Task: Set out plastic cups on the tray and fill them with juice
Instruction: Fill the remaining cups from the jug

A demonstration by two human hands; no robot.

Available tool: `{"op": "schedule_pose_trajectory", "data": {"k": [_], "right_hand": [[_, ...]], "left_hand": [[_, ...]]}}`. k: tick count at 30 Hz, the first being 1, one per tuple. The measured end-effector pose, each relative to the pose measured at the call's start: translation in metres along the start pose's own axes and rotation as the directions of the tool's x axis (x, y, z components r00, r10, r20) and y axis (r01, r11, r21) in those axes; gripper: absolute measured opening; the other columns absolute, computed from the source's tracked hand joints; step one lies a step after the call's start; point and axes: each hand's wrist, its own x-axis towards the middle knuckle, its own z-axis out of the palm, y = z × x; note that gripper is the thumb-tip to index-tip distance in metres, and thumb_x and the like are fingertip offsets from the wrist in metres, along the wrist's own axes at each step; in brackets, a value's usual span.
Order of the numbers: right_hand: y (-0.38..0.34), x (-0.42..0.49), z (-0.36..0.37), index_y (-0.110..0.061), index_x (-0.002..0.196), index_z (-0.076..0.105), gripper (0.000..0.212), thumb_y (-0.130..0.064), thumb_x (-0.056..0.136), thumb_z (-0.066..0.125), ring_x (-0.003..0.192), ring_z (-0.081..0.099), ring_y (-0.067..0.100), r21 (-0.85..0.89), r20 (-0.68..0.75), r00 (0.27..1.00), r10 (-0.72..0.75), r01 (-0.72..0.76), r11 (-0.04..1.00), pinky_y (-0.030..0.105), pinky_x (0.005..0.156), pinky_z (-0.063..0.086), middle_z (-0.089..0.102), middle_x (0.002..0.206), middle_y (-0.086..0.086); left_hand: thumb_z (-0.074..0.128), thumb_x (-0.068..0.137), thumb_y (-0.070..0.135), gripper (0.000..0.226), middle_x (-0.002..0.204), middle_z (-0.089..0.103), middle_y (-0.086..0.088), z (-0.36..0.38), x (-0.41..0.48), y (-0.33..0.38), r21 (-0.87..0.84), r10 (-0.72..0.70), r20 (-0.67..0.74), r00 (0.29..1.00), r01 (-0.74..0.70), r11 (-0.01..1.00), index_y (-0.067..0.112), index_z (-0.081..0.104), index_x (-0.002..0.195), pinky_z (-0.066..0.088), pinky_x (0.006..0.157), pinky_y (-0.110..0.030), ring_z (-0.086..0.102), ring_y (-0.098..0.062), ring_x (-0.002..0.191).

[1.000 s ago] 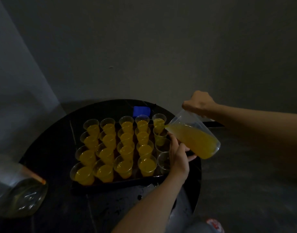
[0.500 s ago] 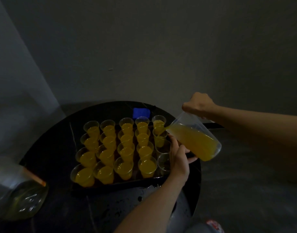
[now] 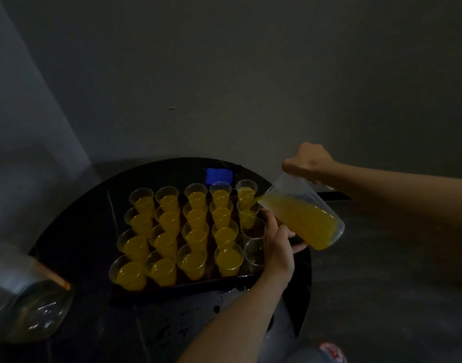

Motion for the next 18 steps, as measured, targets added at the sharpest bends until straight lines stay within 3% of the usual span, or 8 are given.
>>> {"op": "schedule_pose_trajectory", "data": {"k": [18], "right_hand": [[0.0005,0.0052,0.0000,-0.006,0.080,0.061,0.026,-0.030,0.091,0.062,0.063,0.054,0.021,0.008,0.004,1.000,0.013,-0.013,1.000,0.029,0.055,0.045,0.057,0.074,0.010]], "left_hand": [[0.040,0.095,0.005,0.079,0.149,0.036,-0.003,0.0000,0.0025,0.0024,0.010,0.013,-0.006,1.000,-0.013,1.000,0.047,0.014,0.157,0.058,0.093,-0.052,0.049,-0.027,0.128]]}}
